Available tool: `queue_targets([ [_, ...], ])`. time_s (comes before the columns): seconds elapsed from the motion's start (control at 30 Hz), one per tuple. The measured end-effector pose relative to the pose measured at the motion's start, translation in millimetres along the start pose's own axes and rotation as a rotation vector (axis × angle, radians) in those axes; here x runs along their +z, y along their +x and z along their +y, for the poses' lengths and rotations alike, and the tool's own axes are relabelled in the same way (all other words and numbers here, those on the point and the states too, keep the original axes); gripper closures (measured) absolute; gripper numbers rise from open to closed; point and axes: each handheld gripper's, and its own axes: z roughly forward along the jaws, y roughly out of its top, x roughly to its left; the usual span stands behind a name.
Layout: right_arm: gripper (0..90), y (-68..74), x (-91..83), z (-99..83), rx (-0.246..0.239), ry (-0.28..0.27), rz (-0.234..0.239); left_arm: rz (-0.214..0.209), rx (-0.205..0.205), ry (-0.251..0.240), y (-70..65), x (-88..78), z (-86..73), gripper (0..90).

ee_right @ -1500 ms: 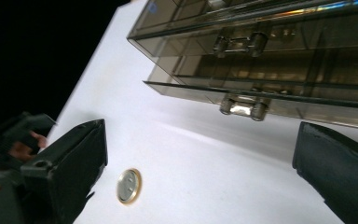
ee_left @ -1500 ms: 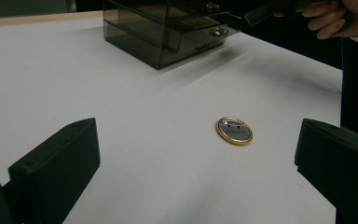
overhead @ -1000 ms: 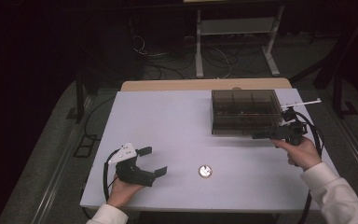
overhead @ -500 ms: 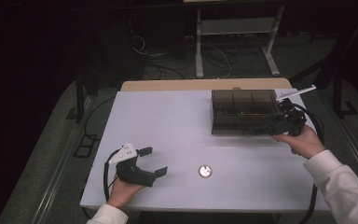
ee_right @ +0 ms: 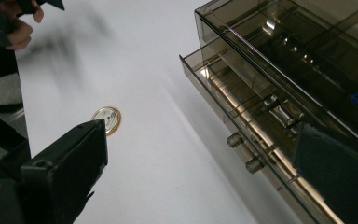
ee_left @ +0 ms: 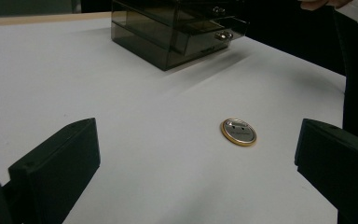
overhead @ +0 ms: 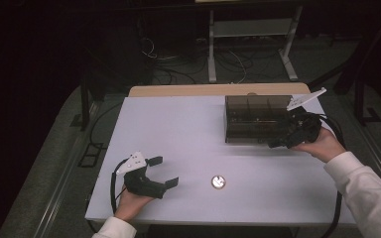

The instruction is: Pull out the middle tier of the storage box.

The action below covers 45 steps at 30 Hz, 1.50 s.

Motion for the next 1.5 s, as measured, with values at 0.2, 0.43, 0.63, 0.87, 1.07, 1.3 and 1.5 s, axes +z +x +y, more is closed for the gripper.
queue_targets([
  [0.2,2.6,1.5,2.5,0.7,-0.101,0.045,-0.043,-0.001,0.000,0.002,0.2,0.4,-0.1,0.0],
  [0.43,2.7,-2.3,5.0,1.7,-0.155,0.067,-0.052,0.000,0.000,0.003,0.3,0.7,-0.2,0.0],
  [0.63,17.0,-6.6,5.9,-2.4,-0.208,0.062,-0.047,0.000,0.001,0.003,0.4,0.8,-0.2,0.0],
  [0.87,23.8,-7.2,11.8,-3.1,-0.237,0.085,-0.073,0.000,0.002,0.004,0.6,0.9,-0.2,0.0],
  [1.07,31.4,-9.5,17.2,-5.3,-0.250,0.113,-0.091,0.000,0.002,0.003,0.5,0.8,-0.1,0.0],
  [1.3,35.2,-14.9,20.4,-9.9,-0.234,0.120,-0.094,0.001,-0.001,0.002,0.8,0.6,-0.2,0.0],
  [1.5,38.4,-19.4,21.7,-13.3,-0.226,0.126,-0.102,0.001,0.003,0.006,0.4,1.1,-0.3,0.0],
])
